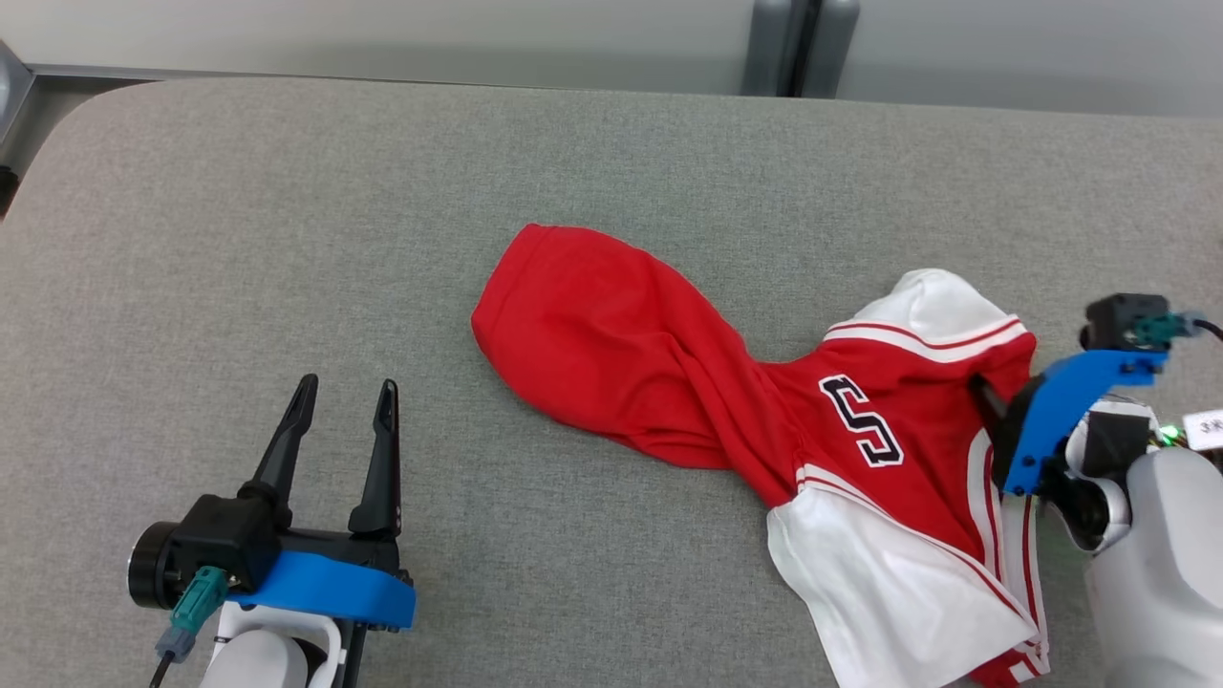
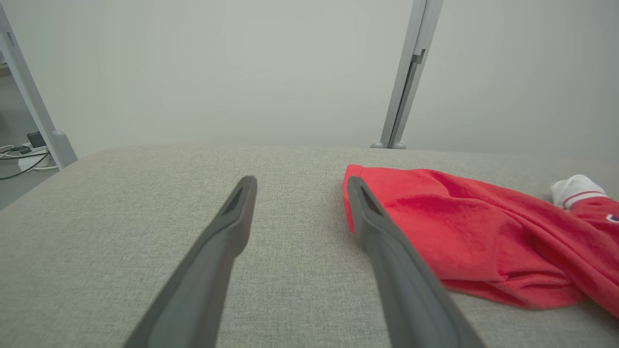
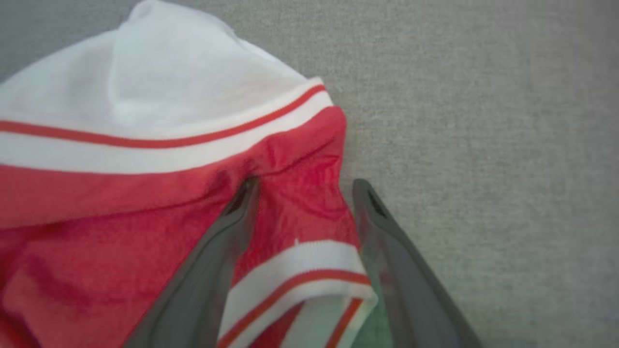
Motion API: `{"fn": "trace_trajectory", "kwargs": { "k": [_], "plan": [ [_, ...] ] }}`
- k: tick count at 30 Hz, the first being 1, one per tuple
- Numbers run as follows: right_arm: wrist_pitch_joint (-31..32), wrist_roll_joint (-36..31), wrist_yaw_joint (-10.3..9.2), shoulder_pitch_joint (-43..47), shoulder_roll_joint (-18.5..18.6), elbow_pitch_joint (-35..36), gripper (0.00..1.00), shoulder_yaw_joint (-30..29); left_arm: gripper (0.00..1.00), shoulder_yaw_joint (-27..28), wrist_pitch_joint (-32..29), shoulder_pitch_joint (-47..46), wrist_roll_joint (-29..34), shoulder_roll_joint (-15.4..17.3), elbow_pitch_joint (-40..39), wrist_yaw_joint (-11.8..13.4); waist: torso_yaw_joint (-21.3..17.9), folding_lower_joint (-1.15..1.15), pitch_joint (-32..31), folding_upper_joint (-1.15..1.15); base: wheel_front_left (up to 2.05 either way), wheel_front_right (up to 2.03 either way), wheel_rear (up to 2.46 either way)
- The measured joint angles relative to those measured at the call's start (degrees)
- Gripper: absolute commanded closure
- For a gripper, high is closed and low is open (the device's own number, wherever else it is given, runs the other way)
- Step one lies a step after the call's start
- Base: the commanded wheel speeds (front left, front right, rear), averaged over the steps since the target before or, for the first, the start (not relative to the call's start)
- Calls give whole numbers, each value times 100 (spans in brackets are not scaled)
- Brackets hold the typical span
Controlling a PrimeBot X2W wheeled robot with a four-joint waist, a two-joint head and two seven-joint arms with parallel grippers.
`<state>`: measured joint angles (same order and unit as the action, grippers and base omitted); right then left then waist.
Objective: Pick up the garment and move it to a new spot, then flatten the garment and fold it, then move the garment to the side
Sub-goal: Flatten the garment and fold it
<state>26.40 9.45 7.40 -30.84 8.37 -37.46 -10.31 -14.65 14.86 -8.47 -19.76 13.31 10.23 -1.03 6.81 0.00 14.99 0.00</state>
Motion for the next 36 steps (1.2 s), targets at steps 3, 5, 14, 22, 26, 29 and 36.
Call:
{"fn": "trace_trajectory", "kwargs": {
  "k": [3,5,14,22,26,29,36],
  "plan": [
    [-31,238,1,-117,238,-54,100,649,0,-18,4,-5,1,-8,15,-1,37,0,8,0,0,0,0],
    [-118,259,12,-147,325,-42,100,735,0,-20,4,-7,1,-10,16,-1,47,0,11,0,0,0,0],
    [-1022,-222,10,-1002,929,130,100,836,0,-49,12,-36,10,-55,11,-20,160,1,86,0,0,0,0],
    [-1746,-673,10,-1889,1025,-115,100,639,0,-89,13,-188,42,-143,33,-54,398,1,262,1,0,0,0],
    [-2121,-760,9,-2314,1046,-335,100,755,0,-79,13,-253,69,-200,24,-88,518,1,384,0,0,0,0],
    [-2190,-641,10,-2488,1025,-680,0,839,0,-65,13,-286,103,-238,36,-104,586,1,442,0,0,0,0],
    [-2272,-394,9,-2287,962,-1220,0,873,0,-1,13,-304,162,-302,138,-135,574,0,256,1,0,0,0]
  ]
}}
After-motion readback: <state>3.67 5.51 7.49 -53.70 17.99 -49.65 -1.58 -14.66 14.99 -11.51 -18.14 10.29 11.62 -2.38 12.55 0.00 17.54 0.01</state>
